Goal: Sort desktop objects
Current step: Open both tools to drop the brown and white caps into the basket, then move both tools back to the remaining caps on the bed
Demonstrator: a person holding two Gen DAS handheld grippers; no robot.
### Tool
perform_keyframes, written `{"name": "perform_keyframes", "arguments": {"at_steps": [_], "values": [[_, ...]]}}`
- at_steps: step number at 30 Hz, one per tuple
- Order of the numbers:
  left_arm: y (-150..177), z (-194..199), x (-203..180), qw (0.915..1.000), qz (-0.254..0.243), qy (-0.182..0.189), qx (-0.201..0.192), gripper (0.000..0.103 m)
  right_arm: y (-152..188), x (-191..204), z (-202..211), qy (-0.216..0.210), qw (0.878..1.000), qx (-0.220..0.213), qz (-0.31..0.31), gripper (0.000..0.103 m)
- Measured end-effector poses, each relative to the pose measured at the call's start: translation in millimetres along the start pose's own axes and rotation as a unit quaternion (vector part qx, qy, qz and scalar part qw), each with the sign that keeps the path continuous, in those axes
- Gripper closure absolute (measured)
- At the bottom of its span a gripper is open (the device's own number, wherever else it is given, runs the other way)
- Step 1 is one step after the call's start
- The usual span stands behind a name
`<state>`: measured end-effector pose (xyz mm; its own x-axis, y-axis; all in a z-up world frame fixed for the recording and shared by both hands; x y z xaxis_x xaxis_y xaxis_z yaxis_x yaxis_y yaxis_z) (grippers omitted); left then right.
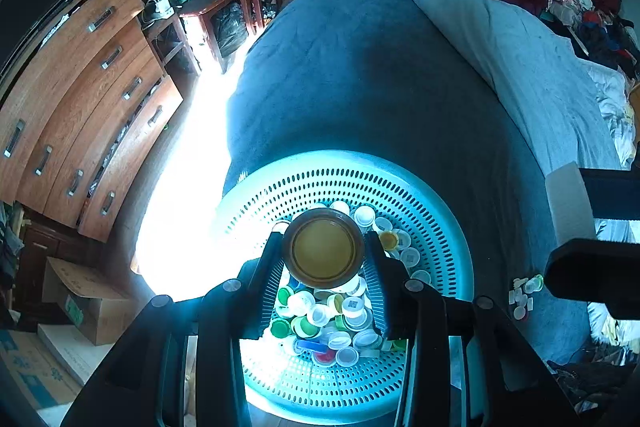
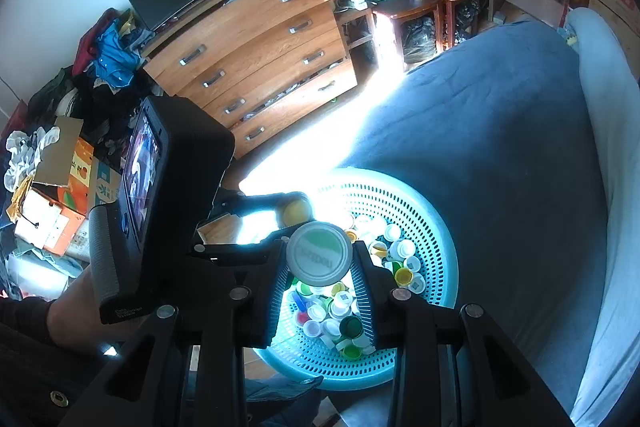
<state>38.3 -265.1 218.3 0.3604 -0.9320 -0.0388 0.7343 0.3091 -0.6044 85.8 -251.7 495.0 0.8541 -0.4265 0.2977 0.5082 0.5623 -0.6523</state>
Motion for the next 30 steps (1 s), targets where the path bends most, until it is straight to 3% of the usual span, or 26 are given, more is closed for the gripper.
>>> {"name": "perform_keyframes", "arguments": {"at_steps": [2,4,13,20,26,30], "values": [[1.9,-2.4,1.6,1.0000,0.004,-0.004,0.006,0.064,-1.2,-1.1,0.0,0.001,1.000,-0.003,0.000,0.063],[3.3,-3.4,3.9,0.9999,0.007,-0.010,0.005,0.040,-1.3,-1.7,0.8,0.002,1.000,-0.006,0.001,0.055],[2.5,-7.1,1.0,0.9999,0.006,-0.010,0.007,0.040,-2.1,-6.1,2.6,0.008,1.000,-0.009,0.006,0.053],[2.7,-13.2,-7.8,0.9999,0.003,-0.007,0.014,0.040,-2.4,-17.4,9.5,0.021,0.999,-0.025,0.004,0.045],[-5.0,-13.0,-56.1,0.9980,-0.050,0.039,-0.002,0.040,17.1,-76.1,49.5,0.084,0.992,-0.078,-0.050,0.036],[-1.3,-19.3,-121.8,0.9897,-0.110,0.091,-0.004,0.040,68.8,-145.2,92.0,0.168,0.974,-0.099,-0.115,0.034]]}}
Point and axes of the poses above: each gripper's, at about its wrist camera, not at the fingertips, and z roughly against the way its jaws point, x to its left, y to its underside, the point moved 3 cm from there along -z, roughly the way its jaws point, and after that the axes turned 15 degrees about -x, right-handed, at the moved point
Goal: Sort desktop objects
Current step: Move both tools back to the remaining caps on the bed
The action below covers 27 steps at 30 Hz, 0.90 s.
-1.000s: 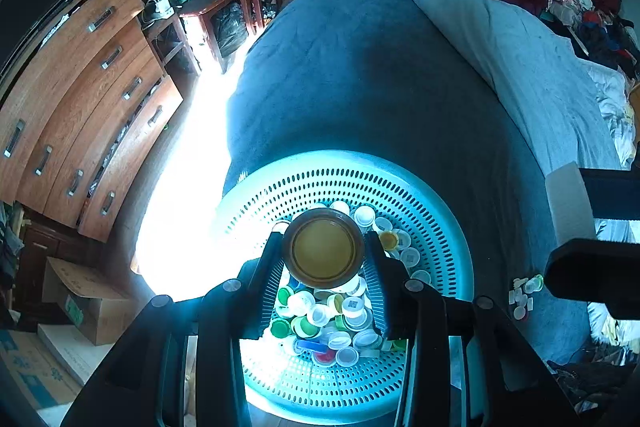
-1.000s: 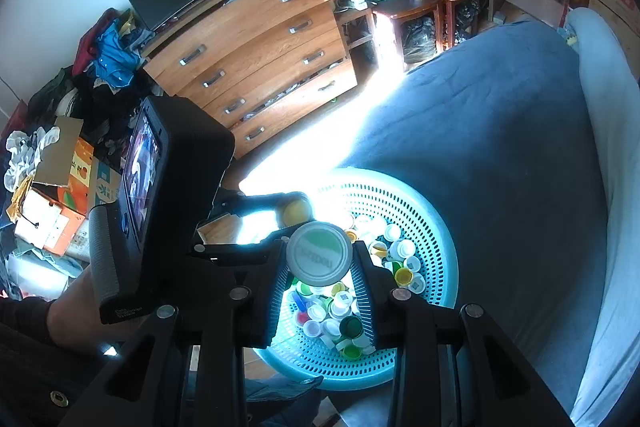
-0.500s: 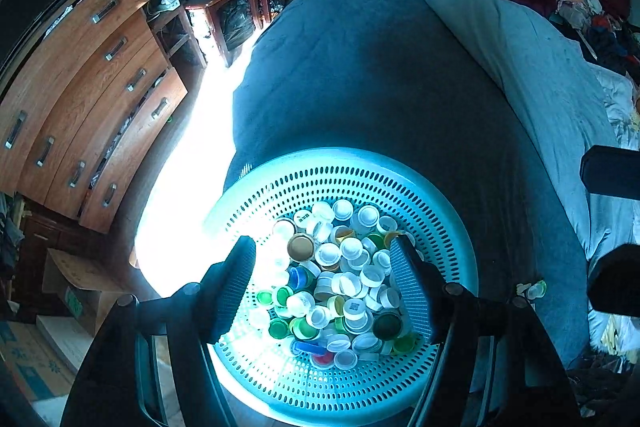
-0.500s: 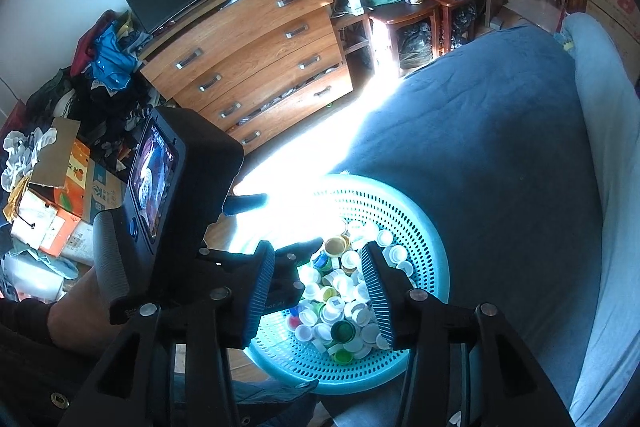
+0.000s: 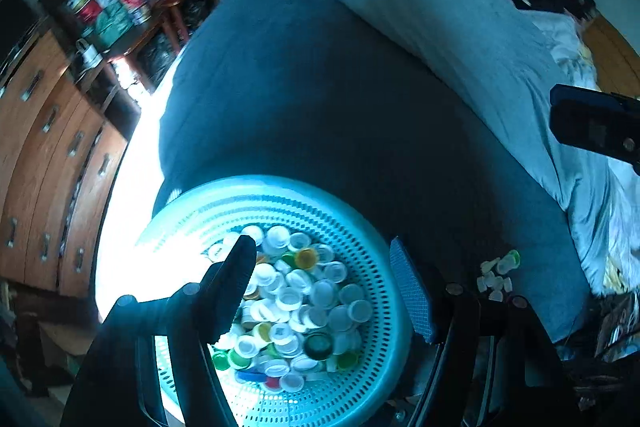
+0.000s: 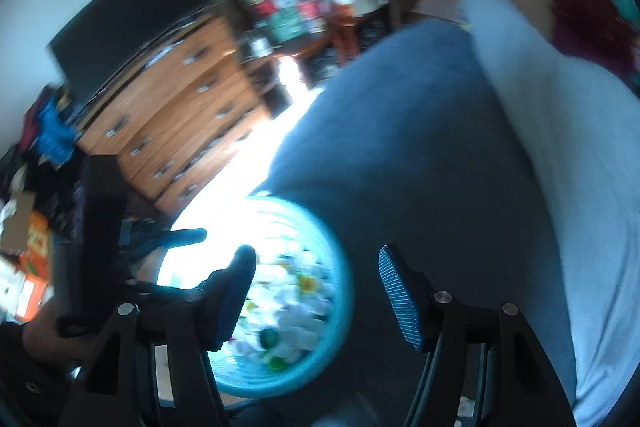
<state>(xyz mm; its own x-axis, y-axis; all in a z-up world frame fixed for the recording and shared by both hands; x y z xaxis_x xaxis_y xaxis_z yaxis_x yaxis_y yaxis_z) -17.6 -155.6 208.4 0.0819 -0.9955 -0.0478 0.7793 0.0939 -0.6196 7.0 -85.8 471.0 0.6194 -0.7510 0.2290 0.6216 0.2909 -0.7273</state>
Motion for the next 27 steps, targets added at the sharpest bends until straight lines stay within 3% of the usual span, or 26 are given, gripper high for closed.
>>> {"name": "perform_keyframes", "arguments": {"at_steps": [5,12,16,19,22,23,27], "values": [[8.4,-33.7,-84.0,0.9964,-0.055,0.058,0.029,0.040,46.1,-93.5,31.8,0.086,0.994,0.016,-0.065,0.034],[31.2,-83.5,-179.3,0.9843,-0.104,0.131,0.057,0.040,98.0,-173.2,75.4,0.140,0.983,0.028,-0.117,0.032],[83.7,-136.1,-223.1,0.9660,-0.143,0.188,0.105,0.040,139.0,-211.4,85.5,0.157,0.976,0.049,-0.141,0.031],[135.3,-177.8,-259.8,0.9336,-0.168,0.254,0.189,0.040,183.4,-238.0,85.8,0.160,0.970,0.077,-0.166,0.031],[173.8,-212.5,-283.9,0.9061,-0.195,0.283,0.246,0.040,219.2,-255.2,84.3,0.158,0.965,0.095,-0.185,0.031],[177.5,-222.2,-287.7,0.9018,-0.194,0.290,0.255,0.040,227.9,-257.5,83.8,0.156,0.964,0.099,-0.189,0.031],[161.7,-236.3,-286.0,0.9048,-0.175,0.306,0.239,0.042,252.5,-261.3,82.7,0.145,0.962,0.104,-0.207,0.031]]}}
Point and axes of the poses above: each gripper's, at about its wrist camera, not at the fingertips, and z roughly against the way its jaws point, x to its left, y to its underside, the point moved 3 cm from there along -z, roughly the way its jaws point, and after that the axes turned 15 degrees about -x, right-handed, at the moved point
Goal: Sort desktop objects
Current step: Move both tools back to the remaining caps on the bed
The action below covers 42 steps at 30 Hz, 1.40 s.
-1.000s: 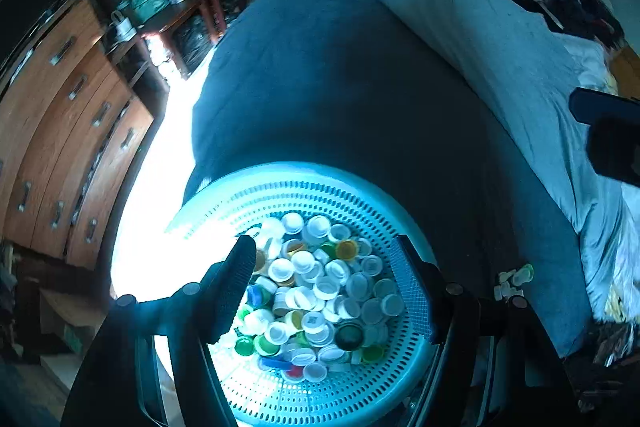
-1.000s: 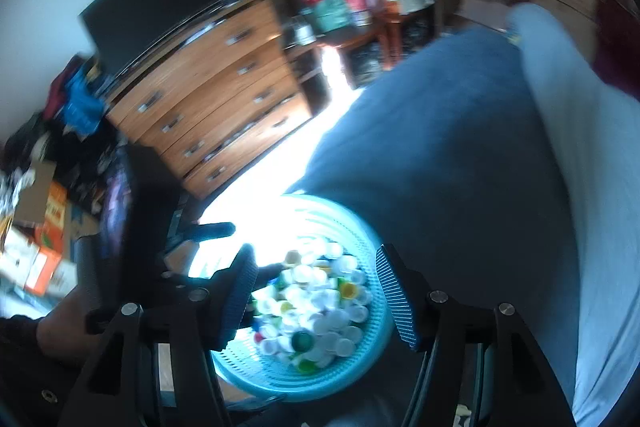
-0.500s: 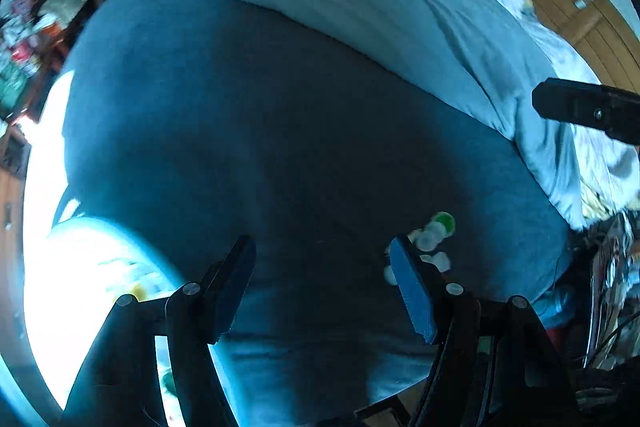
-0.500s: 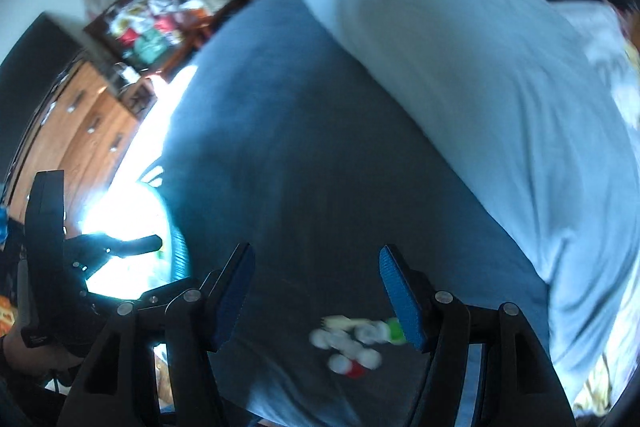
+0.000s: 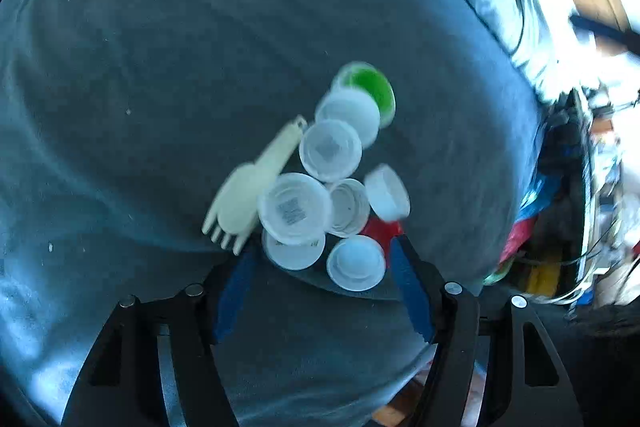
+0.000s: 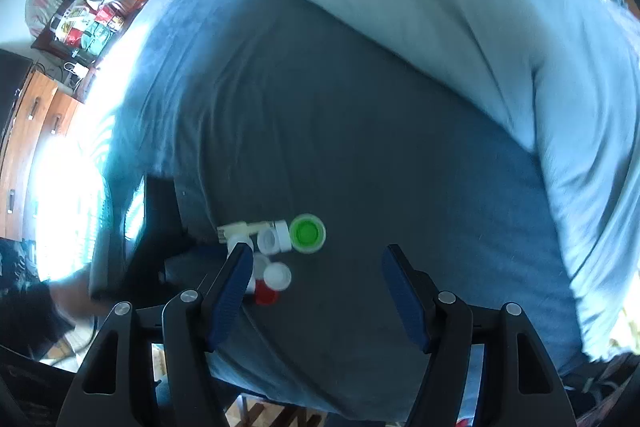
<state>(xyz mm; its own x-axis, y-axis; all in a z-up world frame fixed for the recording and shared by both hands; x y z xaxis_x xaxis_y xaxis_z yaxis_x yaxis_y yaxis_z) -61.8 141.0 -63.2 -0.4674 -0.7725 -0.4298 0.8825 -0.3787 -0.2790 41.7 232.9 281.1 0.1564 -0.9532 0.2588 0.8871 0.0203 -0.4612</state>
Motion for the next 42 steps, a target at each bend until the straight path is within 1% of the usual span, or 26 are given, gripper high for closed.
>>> {"name": "perform_keyframes", "arguments": {"at_steps": [1,3,6,7,9,11,13,16,19,21,23,24,26,27,28,29,30,32,33,34,36,37,38,40,41,42], "values": [[-3.7,9.0,2.2,0.9994,-0.004,-0.019,-0.029,0.042,3.3,-2.1,-0.9,-0.004,1.000,-0.001,-0.004,0.031],[-9.9,27.4,14.5,0.9949,-0.003,-0.079,-0.062,0.042,8.6,-3.3,-3.5,-0.009,1.000,0.000,-0.010,0.031],[-18.1,69.7,44.6,0.9839,0.076,-0.103,-0.125,0.039,11.9,-4.1,-4.6,-0.016,1.000,-0.003,-0.015,0.031],[-18.7,77.4,52.6,0.9817,0.088,-0.109,-0.129,0.039,13.3,-4.3,-5.5,-0.019,1.000,-0.005,-0.015,0.031],[-15.4,82.6,64.2,0.9804,0.065,-0.142,-0.120,0.039,17.2,-4.2,-9.5,-0.022,1.000,-0.005,-0.013,0.031],[-4.6,71.5,62.4,0.9844,0.038,-0.147,-0.090,0.039,20.0,-3.8,-12.9,-0.024,1.000,-0.003,-0.015,0.031],[1.6,67.5,57.4,0.9860,0.016,-0.144,-0.083,0.039,22.4,-3.7,-14.6,-0.026,1.000,-0.001,-0.015,0.031],[11.6,58.4,46.0,0.9920,0.034,-0.092,-0.079,0.040,29.0,-2.6,-18.3,-0.028,1.000,0.007,-0.013,0.031],[17.0,47.0,21.9,0.9955,0.051,-0.022,-0.077,0.041,35.4,-4.1,-21.6,-0.028,0.999,0.017,-0.014,0.031],[19.3,31.3,-3.0,0.9942,0.071,0.063,-0.049,0.041,38.5,-4.8,-24.0,-0.030,0.999,0.020,-0.016,0.031],[19.7,14.5,-20.0,0.9899,0.070,0.121,-0.024,0.041,41.2,-3.7,-26.8,-0.031,0.999,0.025,-0.013,0.031],[18.2,4.3,-23.0,0.9880,0.068,0.138,-0.008,0.041,42.2,-3.6,-28.1,-0.032,0.999,0.027,-0.012,0.031],[8.4,-14.3,-15.6,0.9888,0.072,0.131,0.001,0.041,43.4,-3.2,-29.7,-0.033,0.999,0.029,-0.013,0.031],[1.8,-19.7,-7.4,0.9853,0.093,0.143,0.004,0.041,43.5,-3.4,-30.6,-0.033,0.999,0.030,-0.012,0.031],[-7.7,-22.4,5.8,0.9777,0.131,0.164,0.003,0.041,43.5,-3.4,-31.5,-0.033,0.999,0.031,-0.010,0.031],[-17.7,-24.4,18.8,0.9727,0.159,0.169,0.001,0.041,43.5,-3.4,-31.7,-0.033,0.999,0.032,-0.010,0.031],[-27.5,-21.2,31.6,0.9711,0.175,0.162,-0.011,0.042,43.3,-3.3,-32.0,-0.034,0.999,0.033,-0.009,0.031],[-46.0,-7.1,56.6,0.9686,0.199,0.139,-0.055,0.042,44.0,-2.8,-33.7,-0.035,0.999,0.035,-0.008,0.031],[-55.0,1.8,74.3,0.9627,0.225,0.127,-0.078,0.042,44.2,-2.3,-34.4,-0.037,0.999,0.037,-0.008,0.031],[-61.6,11.5,93.1,0.9542,0.257,0.117,-0.100,0.042,44.7,-1.5,-35.2,-0.038,0.999,0.038,-0.008,0.031],[-69.1,28.9,112.1,0.9465,0.276,0.101,-0.133,0.042,45.2,0.6,-36.9,-0.042,0.998,0.040,-0.007,0.031],[-71.2,40.0,114.3,0.9470,0.269,0.093,-0.149,0.042,45.6,1.3,-37.2,-0.043,0.998,0.040,-0.007,0.031],[-65.6,44.4,115.8,0.9514,0.256,0.071,-0.156,0.041,45.7,1.5,-38.0,-0.044,0.998,0.041,-0.009,0.031],[-57.3,57.8,102.5,0.9625,0.213,0.009,-0.168,0.041,46.3,0.6,-39.6,-0.044,0.998,0.040,-0.013,0.031],[-53.3,61.6,95.9,0.9673,0.184,-0.035,-0.172,0.041,46.9,0.0,-41.1,-0.045,0.998,0.041,-0.014,0.031],[-51.7,61.6,89.2,0.9688,0.162,-0.072,-0.174,0.041,48.0,-0.8,-43.5,-0.045,0.998,0.044,-0.015,0.031]]}}
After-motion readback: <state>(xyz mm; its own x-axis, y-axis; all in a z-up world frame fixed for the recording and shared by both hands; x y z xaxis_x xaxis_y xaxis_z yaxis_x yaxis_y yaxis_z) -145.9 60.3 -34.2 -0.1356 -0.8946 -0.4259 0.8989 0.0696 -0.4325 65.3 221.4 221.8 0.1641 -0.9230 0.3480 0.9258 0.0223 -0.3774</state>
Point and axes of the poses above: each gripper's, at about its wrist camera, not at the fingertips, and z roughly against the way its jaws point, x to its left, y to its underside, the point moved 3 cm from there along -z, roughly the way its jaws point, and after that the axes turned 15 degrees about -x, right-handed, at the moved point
